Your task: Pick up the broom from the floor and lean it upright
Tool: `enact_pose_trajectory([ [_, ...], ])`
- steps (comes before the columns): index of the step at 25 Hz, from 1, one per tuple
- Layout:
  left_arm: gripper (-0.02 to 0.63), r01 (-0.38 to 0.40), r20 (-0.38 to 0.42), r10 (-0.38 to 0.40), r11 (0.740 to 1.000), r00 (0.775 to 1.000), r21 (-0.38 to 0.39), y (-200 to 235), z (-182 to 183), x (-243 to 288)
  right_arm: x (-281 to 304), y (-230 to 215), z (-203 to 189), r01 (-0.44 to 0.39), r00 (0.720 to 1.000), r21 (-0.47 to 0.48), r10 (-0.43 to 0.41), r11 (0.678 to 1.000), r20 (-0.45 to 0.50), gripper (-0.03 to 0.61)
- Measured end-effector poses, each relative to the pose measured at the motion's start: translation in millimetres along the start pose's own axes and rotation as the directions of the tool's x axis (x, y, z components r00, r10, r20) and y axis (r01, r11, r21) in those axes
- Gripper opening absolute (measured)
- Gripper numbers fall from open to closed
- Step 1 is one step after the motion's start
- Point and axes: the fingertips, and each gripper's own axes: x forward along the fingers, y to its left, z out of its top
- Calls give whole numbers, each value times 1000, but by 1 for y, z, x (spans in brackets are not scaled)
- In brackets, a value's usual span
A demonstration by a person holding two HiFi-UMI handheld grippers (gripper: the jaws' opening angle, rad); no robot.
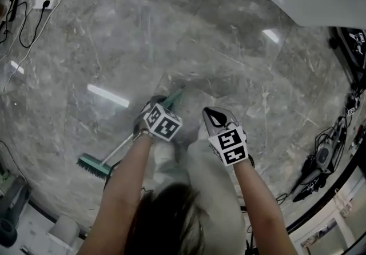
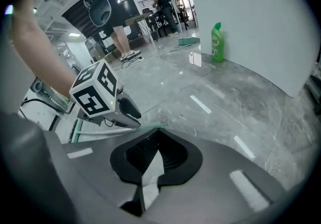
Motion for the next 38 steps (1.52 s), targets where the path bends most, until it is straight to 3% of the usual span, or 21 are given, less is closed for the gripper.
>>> enact_pose_trajectory([
  [6,121,21,-24,-19,997,1000,76,-2,3,30,22,-7,-6,-8,1000,-10,8,1000,-12,2],
  [15,81,-77,16,76,995,997,63,5,7,39,32,-12,-1,11,1000,-14,-11,1000,5,2],
  [21,81,-64,-18,65,996,998,54,4,6,38,24,-9,4,14,1000,-15,-14,1000,20,2],
  [34,80,-84,2,84,995,996,47,5,32,-33,-45,3,25,31,997,32,-33,999,72,2],
  [38,80,-113,63,110,992,992,46,5,55,-76,-71,8,41,29,996,20,-31,999,82,2],
])
